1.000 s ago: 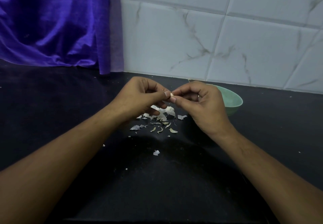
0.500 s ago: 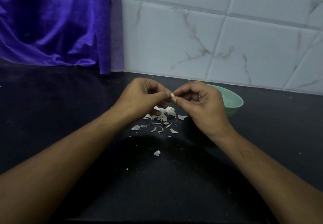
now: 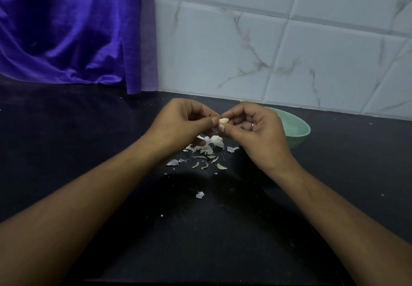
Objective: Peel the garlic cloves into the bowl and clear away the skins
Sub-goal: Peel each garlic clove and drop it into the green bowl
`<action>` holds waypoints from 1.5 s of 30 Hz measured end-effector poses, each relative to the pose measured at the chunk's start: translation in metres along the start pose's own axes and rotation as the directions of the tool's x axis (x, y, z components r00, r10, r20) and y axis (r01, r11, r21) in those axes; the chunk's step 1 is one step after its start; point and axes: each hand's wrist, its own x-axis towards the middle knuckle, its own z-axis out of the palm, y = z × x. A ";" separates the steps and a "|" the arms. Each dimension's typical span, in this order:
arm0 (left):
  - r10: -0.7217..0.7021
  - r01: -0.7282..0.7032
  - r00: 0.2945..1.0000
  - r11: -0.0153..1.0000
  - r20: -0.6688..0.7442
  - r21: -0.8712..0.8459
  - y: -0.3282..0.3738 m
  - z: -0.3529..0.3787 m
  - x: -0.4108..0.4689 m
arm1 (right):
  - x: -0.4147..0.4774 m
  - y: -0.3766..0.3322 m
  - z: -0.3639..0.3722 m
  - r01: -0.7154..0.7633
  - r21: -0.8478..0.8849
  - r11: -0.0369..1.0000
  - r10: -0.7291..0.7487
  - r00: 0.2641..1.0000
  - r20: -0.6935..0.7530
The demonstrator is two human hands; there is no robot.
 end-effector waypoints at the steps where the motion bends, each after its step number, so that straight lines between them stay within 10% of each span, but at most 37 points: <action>1: 0.026 -0.025 0.999 0.998 -0.022 0.059 0.000 -0.001 0.000 | 0.000 0.000 0.000 -0.012 0.012 1.000 0.012 1.000 -0.003; 12: 0.215 -0.170 0.974 0.902 -0.071 0.397 0.002 -0.003 -0.003 | -0.001 -0.004 0.000 -0.081 0.048 0.996 0.082 0.996 -0.020; 45: -0.086 0.085 0.996 0.996 -0.027 -0.007 -0.002 0.004 0.000 | 0.000 -0.021 0.004 -0.388 0.535 0.750 0.361 0.919 0.160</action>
